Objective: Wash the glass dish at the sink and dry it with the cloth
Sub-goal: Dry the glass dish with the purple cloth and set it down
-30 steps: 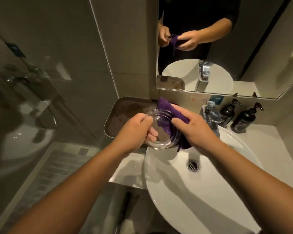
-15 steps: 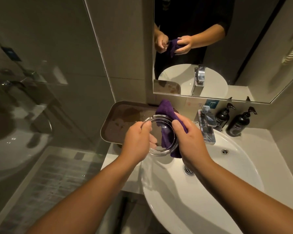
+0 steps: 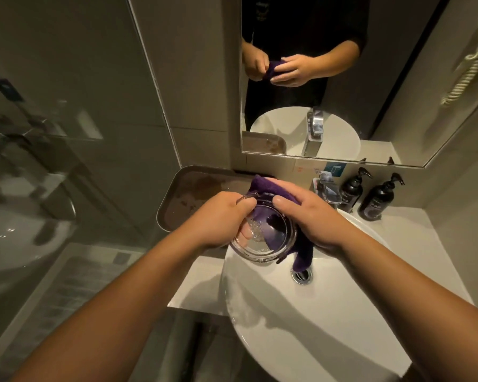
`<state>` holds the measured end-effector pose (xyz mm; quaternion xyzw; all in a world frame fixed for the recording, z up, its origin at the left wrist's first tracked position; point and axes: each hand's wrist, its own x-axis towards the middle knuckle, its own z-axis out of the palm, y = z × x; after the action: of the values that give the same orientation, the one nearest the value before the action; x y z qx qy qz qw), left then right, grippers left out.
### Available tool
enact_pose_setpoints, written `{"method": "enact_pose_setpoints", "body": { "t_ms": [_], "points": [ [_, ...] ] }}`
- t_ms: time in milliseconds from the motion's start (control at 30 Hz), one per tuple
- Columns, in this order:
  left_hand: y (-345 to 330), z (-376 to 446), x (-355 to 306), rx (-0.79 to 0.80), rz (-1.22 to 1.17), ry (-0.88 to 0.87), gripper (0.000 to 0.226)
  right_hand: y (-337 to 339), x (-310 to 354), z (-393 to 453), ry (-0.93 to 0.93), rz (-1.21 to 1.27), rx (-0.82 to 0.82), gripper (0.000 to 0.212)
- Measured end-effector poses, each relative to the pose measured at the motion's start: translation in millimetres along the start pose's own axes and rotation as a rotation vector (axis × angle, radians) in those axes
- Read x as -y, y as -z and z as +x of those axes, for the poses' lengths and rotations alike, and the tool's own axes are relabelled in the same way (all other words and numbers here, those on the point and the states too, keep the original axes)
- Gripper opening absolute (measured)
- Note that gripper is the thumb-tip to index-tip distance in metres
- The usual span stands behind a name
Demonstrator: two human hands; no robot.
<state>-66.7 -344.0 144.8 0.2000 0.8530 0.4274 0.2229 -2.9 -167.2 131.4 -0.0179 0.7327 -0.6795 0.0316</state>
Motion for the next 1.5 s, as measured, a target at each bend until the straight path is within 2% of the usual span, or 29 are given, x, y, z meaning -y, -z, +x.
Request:
{"method": "enact_pose_setpoints", "body": {
  "t_ms": [100,200,300,400,467,533,600,700,833,900,967,1033,1133,1300,1367,1433,1500],
  "points": [
    [-1,-2,-2,-0.072,0.049,-0.025,0.044,-5,2,-2,0.081,-0.184,-0.128,0.032],
    [-11,-5,-1,-0.128,0.032,-0.009,0.041,-12,-1,-6,0.12,-0.297,-0.244,0.038],
    [-20,-2,6,-0.254,-0.084,0.049,0.037,-26,-9,-14,0.09,-0.252,-0.388,0.038],
    [-38,2,10,-0.427,-0.314,0.174,0.032,-49,-24,-16,0.055,-0.114,-0.556,0.04],
    [-58,-3,7,-0.482,-0.447,0.244,0.032,-55,-31,-16,0.054,-0.044,-0.66,0.039],
    [-70,-11,6,-0.489,-0.476,0.269,0.032,-52,-34,-16,0.037,-0.048,-0.665,0.039],
    [-67,-14,8,-0.428,-0.509,0.232,0.031,-42,-31,-16,0.036,-0.071,-0.608,0.04],
    [-43,-9,11,-0.207,-0.528,0.122,0.032,-17,-13,-13,0.051,-0.148,-0.433,0.043],
    [-18,-6,-1,0.028,-0.343,0.045,0.036,10,13,-6,0.01,-0.275,-0.159,0.036],
    [-13,-5,-8,0.042,-0.348,0.041,0.037,14,23,-2,0.007,-0.25,-0.107,0.034],
    [-12,-2,-12,-0.015,-0.368,0.045,0.038,14,29,2,0.014,-0.232,-0.101,0.033],
    [-13,2,-12,-0.123,-0.301,0.036,0.04,9,28,5,0.027,-0.218,-0.147,0.031],
    [-21,2,-10,-0.263,-0.238,0.018,0.038,-3,19,5,0.065,-0.19,-0.319,0.029],
    [-46,13,-1,-0.459,-0.438,0.145,0.037,-40,-9,4,0.086,-0.029,-0.7,0.033],
    [-61,14,-2,-0.538,-0.533,0.211,0.036,-50,-18,5,0.063,0.068,-0.799,0.035],
    [-72,9,-3,-0.568,-0.592,0.245,0.035,-48,-25,6,0.052,0.058,-0.8,0.035],
    [-74,6,0,-0.511,-0.651,0.216,0.035,-39,-27,6,0.072,-0.01,-0.731,0.034]
  ]
}}
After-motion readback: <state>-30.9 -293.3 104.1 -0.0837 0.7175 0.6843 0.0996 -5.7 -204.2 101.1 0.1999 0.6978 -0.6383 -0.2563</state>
